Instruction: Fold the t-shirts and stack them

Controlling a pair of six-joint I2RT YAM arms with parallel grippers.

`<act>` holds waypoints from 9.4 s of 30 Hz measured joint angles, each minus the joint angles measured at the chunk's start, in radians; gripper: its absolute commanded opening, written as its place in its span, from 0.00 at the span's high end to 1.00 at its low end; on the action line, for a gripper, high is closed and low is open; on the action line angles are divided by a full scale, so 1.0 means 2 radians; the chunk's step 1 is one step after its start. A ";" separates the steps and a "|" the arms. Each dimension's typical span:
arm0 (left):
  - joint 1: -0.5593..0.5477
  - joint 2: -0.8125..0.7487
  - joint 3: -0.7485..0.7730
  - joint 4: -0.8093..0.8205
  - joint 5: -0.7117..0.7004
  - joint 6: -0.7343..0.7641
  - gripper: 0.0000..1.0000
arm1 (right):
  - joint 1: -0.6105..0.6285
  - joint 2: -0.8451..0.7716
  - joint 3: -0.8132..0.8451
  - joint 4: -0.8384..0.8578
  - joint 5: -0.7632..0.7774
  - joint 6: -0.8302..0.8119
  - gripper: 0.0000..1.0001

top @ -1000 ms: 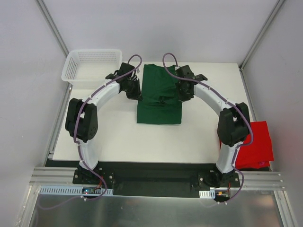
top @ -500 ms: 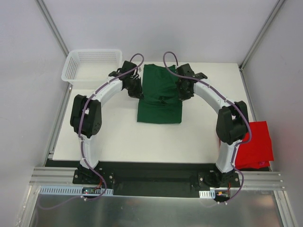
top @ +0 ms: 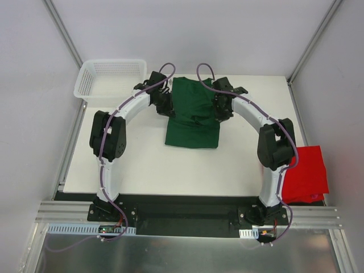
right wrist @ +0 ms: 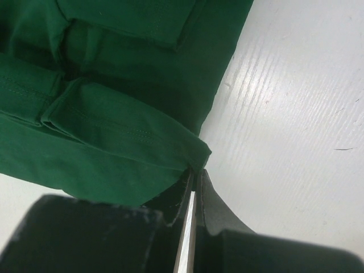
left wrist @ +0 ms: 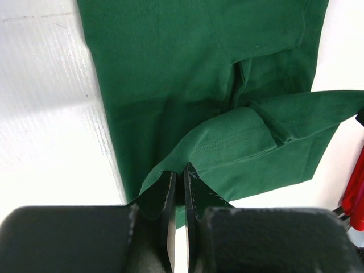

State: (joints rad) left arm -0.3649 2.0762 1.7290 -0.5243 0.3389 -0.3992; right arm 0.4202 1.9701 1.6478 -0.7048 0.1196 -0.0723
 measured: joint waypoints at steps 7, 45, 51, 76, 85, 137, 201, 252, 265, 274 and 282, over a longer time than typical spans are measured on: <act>0.000 0.015 0.021 -0.007 0.000 0.002 1.00 | -0.005 0.016 0.019 -0.002 -0.004 0.000 0.99; 0.000 0.063 0.056 -0.028 -0.004 0.025 0.01 | -0.013 0.068 0.066 -0.013 -0.014 -0.013 0.26; -0.002 0.059 0.047 -0.028 -0.031 0.025 0.01 | -0.013 0.064 0.043 0.015 -0.008 -0.009 0.10; -0.026 -0.117 -0.183 0.026 -0.024 0.008 0.01 | 0.013 -0.115 -0.201 0.119 -0.084 0.058 0.06; 0.027 -0.141 -0.224 0.106 0.071 -0.013 0.01 | -0.030 -0.147 -0.246 0.159 -0.146 0.086 0.08; 0.019 -0.130 -0.329 0.194 0.113 -0.055 0.72 | -0.016 -0.137 -0.332 0.264 -0.177 0.115 0.64; -0.084 -0.259 -0.469 0.186 0.061 -0.073 1.00 | 0.117 -0.284 -0.422 0.130 -0.024 0.121 0.93; -0.142 -0.344 -0.520 0.149 0.019 -0.098 1.00 | 0.153 -0.298 -0.433 0.108 0.023 0.136 0.96; -0.142 -0.349 -0.473 0.096 -0.002 -0.092 1.00 | 0.152 -0.333 -0.418 0.085 0.015 0.137 0.97; -0.142 -0.365 -0.414 0.051 -0.031 -0.066 1.00 | 0.152 -0.363 -0.383 0.061 0.040 0.126 0.97; -0.142 -0.365 -0.351 0.017 -0.065 -0.033 1.00 | 0.151 -0.357 -0.352 0.054 0.060 0.108 0.97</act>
State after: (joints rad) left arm -0.6483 1.3468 1.0275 -0.4908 0.2092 -0.4652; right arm 0.7231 1.2564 0.9443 -0.5968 0.2394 0.1432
